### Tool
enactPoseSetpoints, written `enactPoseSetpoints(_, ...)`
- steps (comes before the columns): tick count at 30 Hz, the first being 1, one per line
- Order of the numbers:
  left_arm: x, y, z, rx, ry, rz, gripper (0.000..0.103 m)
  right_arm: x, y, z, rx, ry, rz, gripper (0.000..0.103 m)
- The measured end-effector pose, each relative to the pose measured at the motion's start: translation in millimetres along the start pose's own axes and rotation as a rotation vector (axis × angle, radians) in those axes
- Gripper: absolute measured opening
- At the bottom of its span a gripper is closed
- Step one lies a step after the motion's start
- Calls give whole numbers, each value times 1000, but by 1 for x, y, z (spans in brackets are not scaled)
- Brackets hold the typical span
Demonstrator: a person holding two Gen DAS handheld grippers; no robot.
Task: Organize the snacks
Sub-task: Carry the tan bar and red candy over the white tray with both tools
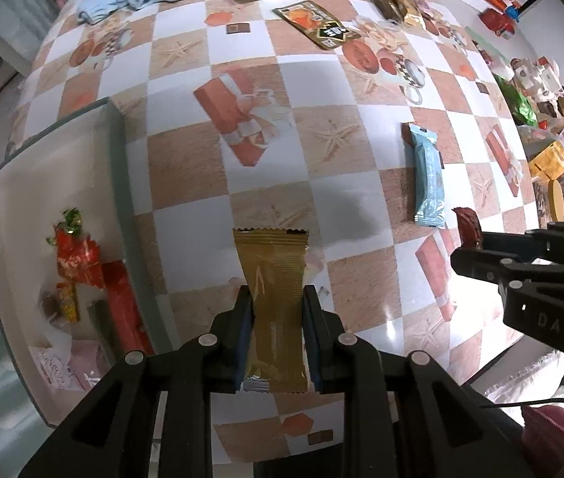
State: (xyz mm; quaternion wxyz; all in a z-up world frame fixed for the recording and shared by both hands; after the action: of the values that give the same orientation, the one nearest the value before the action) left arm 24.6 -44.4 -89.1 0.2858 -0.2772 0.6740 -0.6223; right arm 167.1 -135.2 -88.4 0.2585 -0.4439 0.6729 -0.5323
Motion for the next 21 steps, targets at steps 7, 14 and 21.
enactPoseSetpoints(7,8,-9,-23,11,-48,17,26,-6,13,-20,13,-53,-10,30)
enactPoseSetpoints(14,17,-13,-51,10,-104,27,26,-11,16,-39,25,-104,-18,30)
enactPoseSetpoints(21,28,-13,-79,1,-162,27,26,-17,22,-65,30,-149,-23,30)
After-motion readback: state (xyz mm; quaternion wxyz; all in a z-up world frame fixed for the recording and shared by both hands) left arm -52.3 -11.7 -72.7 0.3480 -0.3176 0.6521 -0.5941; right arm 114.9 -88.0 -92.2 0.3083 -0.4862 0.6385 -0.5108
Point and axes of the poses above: each gripper's, at about its wrist camera, not at the fingertips, and y roughly the way its jaws point, z to its right, x to its underside, the point moved 5 cm from there along y, roughly the way its jaws point, and after that the axes turned 12 degrees about -x, right-handed, at the moved point
